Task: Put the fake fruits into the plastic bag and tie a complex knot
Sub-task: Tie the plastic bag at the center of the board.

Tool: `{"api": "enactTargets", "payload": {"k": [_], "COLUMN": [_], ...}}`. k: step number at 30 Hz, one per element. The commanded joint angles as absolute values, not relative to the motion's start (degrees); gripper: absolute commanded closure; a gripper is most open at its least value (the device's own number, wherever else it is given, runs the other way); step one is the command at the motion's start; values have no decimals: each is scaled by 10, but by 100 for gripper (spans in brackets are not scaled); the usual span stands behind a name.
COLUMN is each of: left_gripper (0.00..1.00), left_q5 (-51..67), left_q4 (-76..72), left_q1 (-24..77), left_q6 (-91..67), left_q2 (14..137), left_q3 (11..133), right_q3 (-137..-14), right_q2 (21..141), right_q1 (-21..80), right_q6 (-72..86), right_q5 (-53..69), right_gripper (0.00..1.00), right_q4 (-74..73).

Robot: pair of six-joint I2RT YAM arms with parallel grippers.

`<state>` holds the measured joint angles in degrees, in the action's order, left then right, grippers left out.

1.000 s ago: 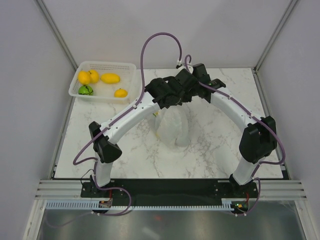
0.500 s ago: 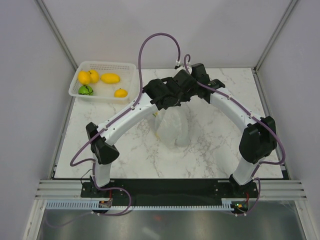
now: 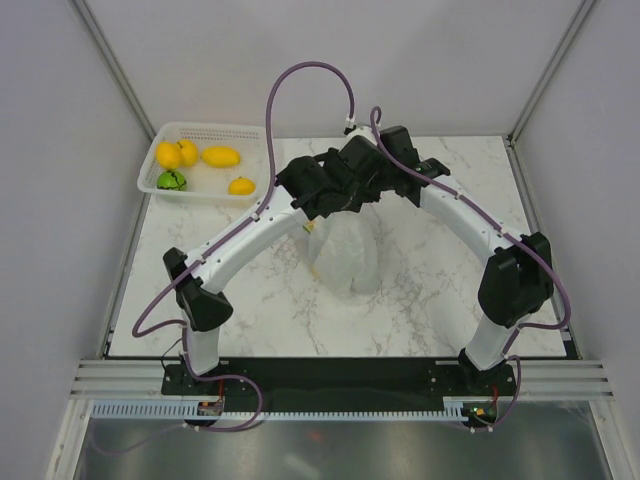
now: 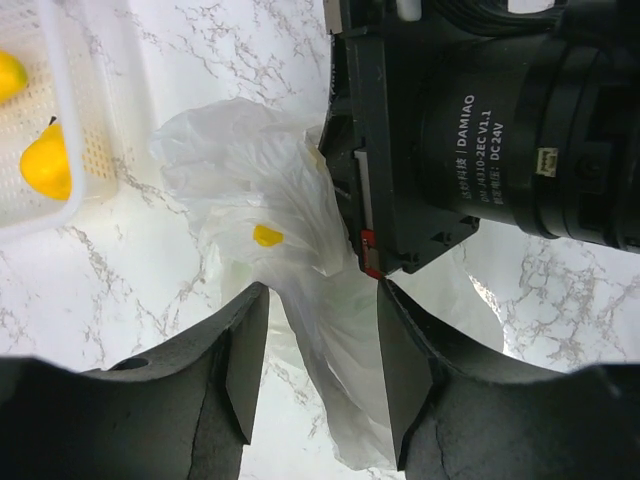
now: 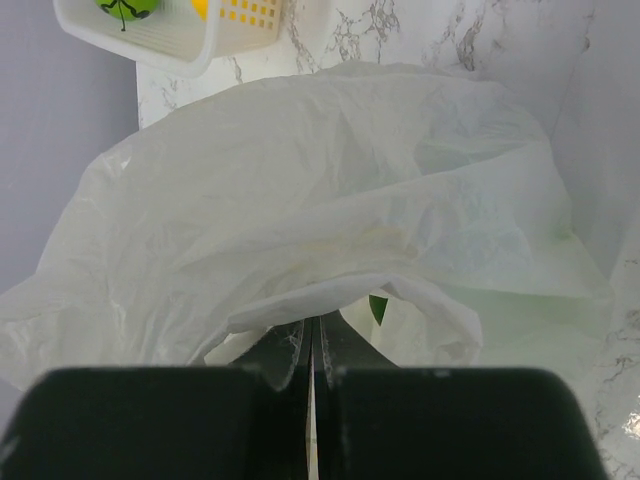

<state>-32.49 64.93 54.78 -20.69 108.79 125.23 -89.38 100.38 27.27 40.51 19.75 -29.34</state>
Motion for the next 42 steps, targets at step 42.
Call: {"api": "enactTargets", "payload": {"k": [42], "left_gripper": [53], "left_q5": [-57], "left_q4": [480], "left_q1": [438], "left_q6": [-401], "left_q2": [757], "left_q3": [919], "right_q3": [-911], "right_q2": [996], "right_q1": [279], "right_q6": [403], "right_q5": [191], "right_gripper": [100], "right_q4": [-281]}}
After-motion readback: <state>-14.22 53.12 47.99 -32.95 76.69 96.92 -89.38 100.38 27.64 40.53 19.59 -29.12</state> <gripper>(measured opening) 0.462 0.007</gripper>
